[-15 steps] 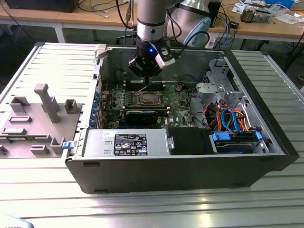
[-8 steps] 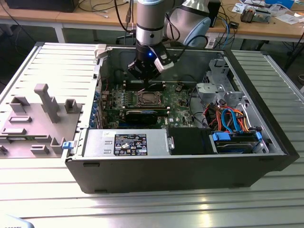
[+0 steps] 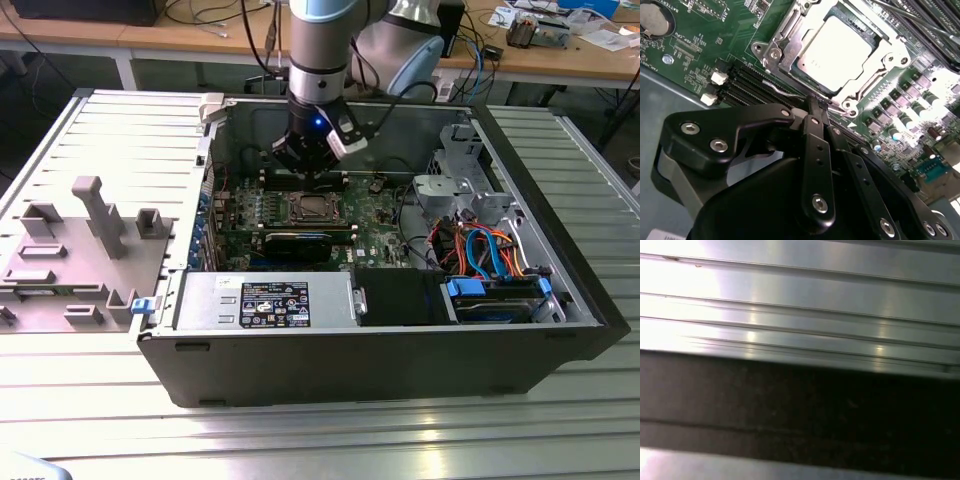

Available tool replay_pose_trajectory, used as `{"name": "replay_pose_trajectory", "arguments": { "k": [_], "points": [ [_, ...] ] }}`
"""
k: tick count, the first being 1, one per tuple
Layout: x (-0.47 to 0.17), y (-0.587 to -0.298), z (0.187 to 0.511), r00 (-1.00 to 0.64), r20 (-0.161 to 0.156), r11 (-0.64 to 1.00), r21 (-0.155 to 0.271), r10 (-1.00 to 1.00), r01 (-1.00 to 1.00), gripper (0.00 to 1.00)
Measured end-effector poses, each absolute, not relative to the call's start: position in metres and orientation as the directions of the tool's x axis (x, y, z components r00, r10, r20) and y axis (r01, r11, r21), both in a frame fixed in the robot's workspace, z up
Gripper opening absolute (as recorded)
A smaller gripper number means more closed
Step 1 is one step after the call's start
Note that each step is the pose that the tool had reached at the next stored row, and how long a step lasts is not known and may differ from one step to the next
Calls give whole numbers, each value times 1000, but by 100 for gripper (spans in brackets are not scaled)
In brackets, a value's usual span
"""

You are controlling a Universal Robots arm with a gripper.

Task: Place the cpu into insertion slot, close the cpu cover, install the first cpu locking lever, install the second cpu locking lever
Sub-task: 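Install the first cpu locking lever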

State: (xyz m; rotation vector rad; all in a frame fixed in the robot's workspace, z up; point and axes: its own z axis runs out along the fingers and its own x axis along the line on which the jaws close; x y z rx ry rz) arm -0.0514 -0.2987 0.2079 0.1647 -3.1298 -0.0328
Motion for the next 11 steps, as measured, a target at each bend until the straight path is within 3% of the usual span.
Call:
{"name": "replay_pose_trajectory", "arguments": {
  "k": [11],
  "points": [
    [-42,-299,202,-994,7,994,21,-105,-105,11]
  ]
}}
